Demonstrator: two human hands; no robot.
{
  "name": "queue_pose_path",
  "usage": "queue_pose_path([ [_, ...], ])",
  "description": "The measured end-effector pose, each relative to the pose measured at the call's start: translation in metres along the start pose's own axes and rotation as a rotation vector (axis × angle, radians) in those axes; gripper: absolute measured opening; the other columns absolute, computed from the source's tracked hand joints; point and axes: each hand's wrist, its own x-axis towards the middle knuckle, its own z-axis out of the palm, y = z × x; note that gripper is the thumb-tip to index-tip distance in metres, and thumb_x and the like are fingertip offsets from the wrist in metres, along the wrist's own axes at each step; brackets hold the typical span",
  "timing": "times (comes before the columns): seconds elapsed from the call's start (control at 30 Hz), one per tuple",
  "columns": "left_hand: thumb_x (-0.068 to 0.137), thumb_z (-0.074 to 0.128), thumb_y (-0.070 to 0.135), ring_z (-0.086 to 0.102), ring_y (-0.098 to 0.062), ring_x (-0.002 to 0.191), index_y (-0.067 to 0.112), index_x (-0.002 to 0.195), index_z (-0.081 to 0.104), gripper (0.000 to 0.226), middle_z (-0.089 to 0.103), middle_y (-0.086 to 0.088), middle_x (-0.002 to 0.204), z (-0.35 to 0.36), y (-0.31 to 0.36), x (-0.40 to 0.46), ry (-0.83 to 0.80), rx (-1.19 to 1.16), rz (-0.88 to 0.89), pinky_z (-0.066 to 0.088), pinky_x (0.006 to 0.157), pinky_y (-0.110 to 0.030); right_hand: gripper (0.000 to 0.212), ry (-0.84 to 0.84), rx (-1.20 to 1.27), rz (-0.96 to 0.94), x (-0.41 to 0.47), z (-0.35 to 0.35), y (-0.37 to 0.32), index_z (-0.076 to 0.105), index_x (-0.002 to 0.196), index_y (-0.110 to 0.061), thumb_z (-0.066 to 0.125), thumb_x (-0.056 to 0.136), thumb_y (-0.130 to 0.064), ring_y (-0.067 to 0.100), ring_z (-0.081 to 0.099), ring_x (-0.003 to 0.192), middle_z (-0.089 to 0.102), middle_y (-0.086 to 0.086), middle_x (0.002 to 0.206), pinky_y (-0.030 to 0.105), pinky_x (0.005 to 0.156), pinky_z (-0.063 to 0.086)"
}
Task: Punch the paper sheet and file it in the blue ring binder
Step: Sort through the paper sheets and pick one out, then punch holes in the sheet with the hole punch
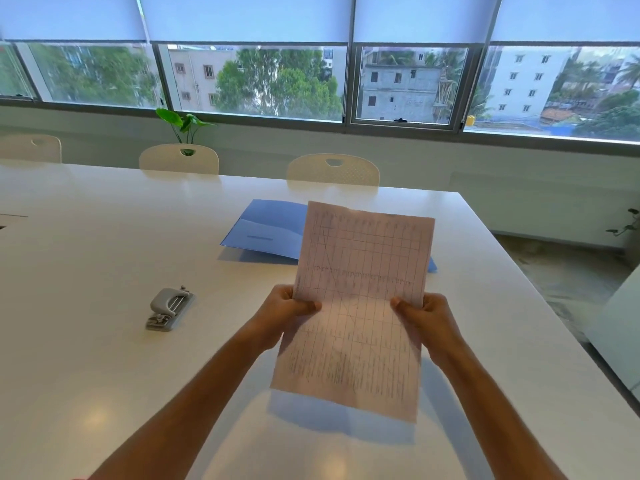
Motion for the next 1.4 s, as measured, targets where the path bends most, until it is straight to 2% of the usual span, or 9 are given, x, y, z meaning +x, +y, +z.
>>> queue_pose_path([
  [0.17, 0.084, 0.064, 0.009, 0.067, -0.041, 0.097, -0.008, 0.113, 0.059, 0.034, 0.066, -0.028, 0.108, -0.014, -0.015, -0.001, -0.062, -0.099, -0.133, 0.053, 0.089, -0.056, 0.014, -0.040, 0.048, 0.026, -0.001, 0.005, 0.003, 0.069, 0.089, -0.005, 0.058, 0.092, -0.013, 0.030, 0.074, 0.076, 0.075, 0.014, 0.087, 0.042, 0.074, 0.059],
  [0.33, 0.088, 0.062, 0.008, 0.070, -0.034, 0.092, -0.004, 0.109, 0.064, 0.024, 0.070, -0.022, 0.104, -0.029, -0.025, -0.004, -0.003, -0.107, -0.212, 0.057, 0.082, -0.043, 0.014, -0.053, 0.071, 0.065, -0.001, 0.010, 0.010, 0.069, 0.091, -0.004, 0.058, 0.092, -0.012, 0.031, 0.074, 0.077, 0.075, 0.013, 0.085, 0.039, 0.071, 0.060],
  [0.5, 0.088, 0.063, 0.011, 0.069, -0.029, 0.084, -0.002, 0.101, 0.066, 0.019, 0.071, -0.017, 0.094, -0.057, -0.026, -0.012, 0.156, -0.058, -0.152, 0.057, 0.079, -0.037, 0.014, -0.064, 0.059, 0.111, -0.002, 0.012, 0.020, 0.068, 0.094, -0.002, 0.059, 0.092, -0.013, 0.029, 0.074, 0.075, 0.075, 0.014, 0.083, 0.038, 0.068, 0.060],
  [0.57, 0.088, 0.064, 0.009, 0.068, -0.027, 0.085, 0.004, 0.095, 0.068, 0.010, 0.072, -0.015, 0.093, -0.072, -0.027, -0.013, 0.299, 0.059, -0.082, 0.056, 0.080, -0.036, 0.015, -0.069, 0.063, 0.123, -0.001, 0.012, 0.021, 0.068, 0.094, -0.001, 0.059, 0.092, -0.012, 0.031, 0.074, 0.076, 0.075, 0.014, 0.083, 0.040, 0.069, 0.059],
  [0.67, 0.082, 0.071, 0.011, 0.067, -0.019, 0.079, 0.012, 0.088, 0.074, 0.007, 0.074, -0.008, 0.087, -0.104, -0.031, -0.010, 0.616, 0.528, 0.060, 0.054, 0.082, -0.032, 0.016, -0.089, 0.077, 0.138, 0.002, 0.013, 0.023, 0.068, 0.095, 0.001, 0.059, 0.091, -0.012, 0.033, 0.073, 0.078, 0.075, 0.017, 0.087, 0.045, 0.074, 0.059],
  [0.8, 0.082, 0.070, 0.016, 0.069, -0.027, 0.092, 0.013, 0.098, 0.073, 0.017, 0.074, -0.005, 0.101, -0.140, -0.032, -0.016, 0.841, 0.843, 0.116, 0.052, 0.087, -0.037, 0.015, -0.111, 0.059, 0.164, 0.005, 0.016, 0.025, 0.067, 0.097, 0.000, 0.059, 0.091, -0.011, 0.031, 0.074, 0.079, 0.074, 0.016, 0.089, 0.045, 0.075, 0.059],
  [1.0, 0.081, 0.066, 0.019, 0.057, -0.041, 0.110, 0.002, 0.116, 0.065, 0.039, 0.063, -0.021, 0.121, -0.183, -0.041, -0.022, 0.932, 0.946, -0.100, 0.047, 0.090, -0.043, 0.012, -0.121, 0.078, 0.182, 0.009, 0.020, 0.028, 0.065, 0.095, 0.001, 0.058, 0.092, -0.009, 0.030, 0.073, 0.079, 0.074, 0.017, 0.090, 0.044, 0.075, 0.059],
  [1.2, 0.086, 0.060, 0.036, 0.061, -0.041, 0.096, -0.001, 0.093, 0.063, 0.038, 0.065, -0.026, 0.101, -0.195, -0.046, -0.027, 0.891, 0.890, -0.392, 0.048, 0.078, -0.039, 0.013, -0.125, 0.080, 0.206, 0.010, 0.020, 0.034, 0.064, 0.097, 0.001, 0.057, 0.092, -0.009, 0.030, 0.073, 0.081, 0.074, 0.017, 0.091, 0.043, 0.075, 0.060],
  [1.4, 0.082, 0.067, 0.032, 0.062, -0.038, 0.091, 0.005, 0.079, 0.066, 0.027, 0.067, -0.022, 0.094, -0.198, -0.042, -0.028, 0.943, 0.797, -0.422, 0.044, 0.071, -0.034, 0.010, -0.102, 0.124, 0.229, 0.007, 0.020, 0.038, 0.065, 0.093, 0.001, 0.058, 0.091, -0.006, 0.026, 0.074, 0.073, 0.075, 0.014, 0.085, 0.026, 0.057, 0.058],
])
